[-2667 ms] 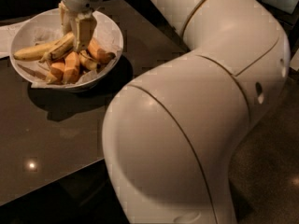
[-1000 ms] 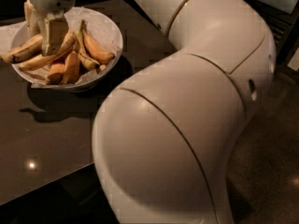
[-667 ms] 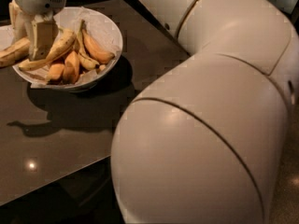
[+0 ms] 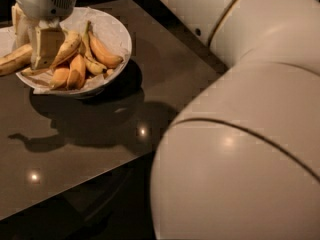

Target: Pick banana from white bowl

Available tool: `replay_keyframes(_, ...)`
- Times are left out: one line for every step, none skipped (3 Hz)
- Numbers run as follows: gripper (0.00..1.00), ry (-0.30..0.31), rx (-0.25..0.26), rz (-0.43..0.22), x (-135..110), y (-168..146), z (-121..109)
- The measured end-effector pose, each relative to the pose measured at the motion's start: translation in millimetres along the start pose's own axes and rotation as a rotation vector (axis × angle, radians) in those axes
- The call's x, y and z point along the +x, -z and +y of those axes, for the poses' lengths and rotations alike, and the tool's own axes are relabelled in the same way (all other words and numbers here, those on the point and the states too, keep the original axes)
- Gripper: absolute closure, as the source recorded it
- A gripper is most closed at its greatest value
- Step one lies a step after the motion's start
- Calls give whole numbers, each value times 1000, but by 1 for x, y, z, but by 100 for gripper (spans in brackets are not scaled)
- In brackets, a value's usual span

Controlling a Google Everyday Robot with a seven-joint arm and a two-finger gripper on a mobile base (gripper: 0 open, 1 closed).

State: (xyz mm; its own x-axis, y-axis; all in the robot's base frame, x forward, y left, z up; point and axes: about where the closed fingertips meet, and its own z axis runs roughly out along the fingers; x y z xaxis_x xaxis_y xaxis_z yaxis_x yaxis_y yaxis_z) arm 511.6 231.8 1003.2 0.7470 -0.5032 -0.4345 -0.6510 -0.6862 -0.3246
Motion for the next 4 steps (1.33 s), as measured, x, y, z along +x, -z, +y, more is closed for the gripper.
replay_keyframes(100,-51,30,-23,-13,3,28)
replay_keyframes(100,-105,55,-20,-21,8,55)
replay_keyframes(100,-109,53,-18,-21,8,60)
replay_keyframes(100,-159,86,0,-7,16,70)
